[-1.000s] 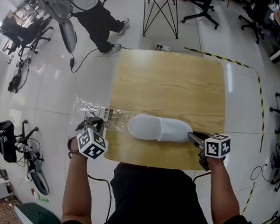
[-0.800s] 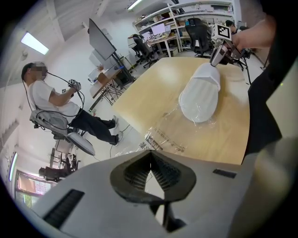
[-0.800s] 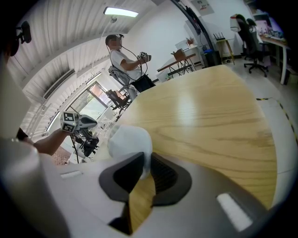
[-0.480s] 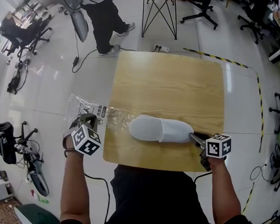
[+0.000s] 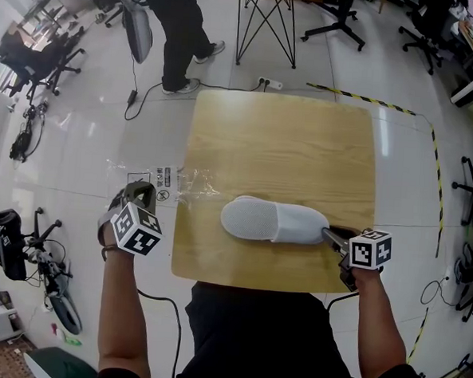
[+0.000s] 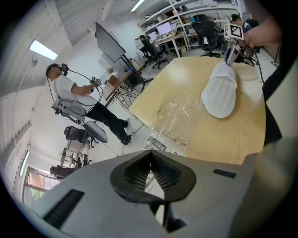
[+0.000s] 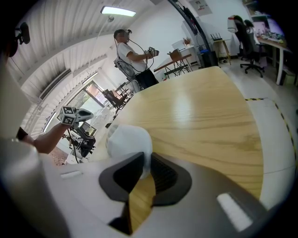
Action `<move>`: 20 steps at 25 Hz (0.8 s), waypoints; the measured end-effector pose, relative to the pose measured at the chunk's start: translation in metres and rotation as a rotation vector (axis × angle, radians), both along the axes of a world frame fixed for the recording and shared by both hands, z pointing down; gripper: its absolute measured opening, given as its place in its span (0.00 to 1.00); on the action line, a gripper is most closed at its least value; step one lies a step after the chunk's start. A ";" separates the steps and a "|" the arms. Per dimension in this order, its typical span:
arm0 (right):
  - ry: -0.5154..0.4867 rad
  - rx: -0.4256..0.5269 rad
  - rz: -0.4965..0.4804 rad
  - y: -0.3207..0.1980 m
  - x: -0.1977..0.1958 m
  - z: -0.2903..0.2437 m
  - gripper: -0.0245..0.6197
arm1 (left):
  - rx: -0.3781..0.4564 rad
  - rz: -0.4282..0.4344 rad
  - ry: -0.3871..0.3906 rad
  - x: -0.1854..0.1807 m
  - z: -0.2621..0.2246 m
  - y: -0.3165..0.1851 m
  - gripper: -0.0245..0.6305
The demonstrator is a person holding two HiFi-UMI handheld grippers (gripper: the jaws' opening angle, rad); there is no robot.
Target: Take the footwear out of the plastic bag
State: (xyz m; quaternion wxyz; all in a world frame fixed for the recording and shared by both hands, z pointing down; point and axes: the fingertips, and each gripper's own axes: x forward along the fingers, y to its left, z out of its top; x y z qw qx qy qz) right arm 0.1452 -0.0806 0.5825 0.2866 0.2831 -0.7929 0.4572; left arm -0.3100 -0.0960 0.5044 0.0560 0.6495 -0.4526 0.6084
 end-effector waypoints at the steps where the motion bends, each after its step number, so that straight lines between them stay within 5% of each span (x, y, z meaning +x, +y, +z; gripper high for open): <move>1: 0.000 0.000 0.000 0.000 0.000 0.000 0.12 | 0.014 -0.004 0.014 0.002 -0.004 -0.005 0.05; 12: -0.018 0.003 0.001 -0.001 -0.009 -0.003 0.12 | 0.094 0.061 0.187 0.099 -0.021 -0.078 0.05; 20: -0.037 -0.010 0.019 0.003 -0.010 0.001 0.12 | -0.008 0.175 0.245 0.211 0.021 -0.112 0.05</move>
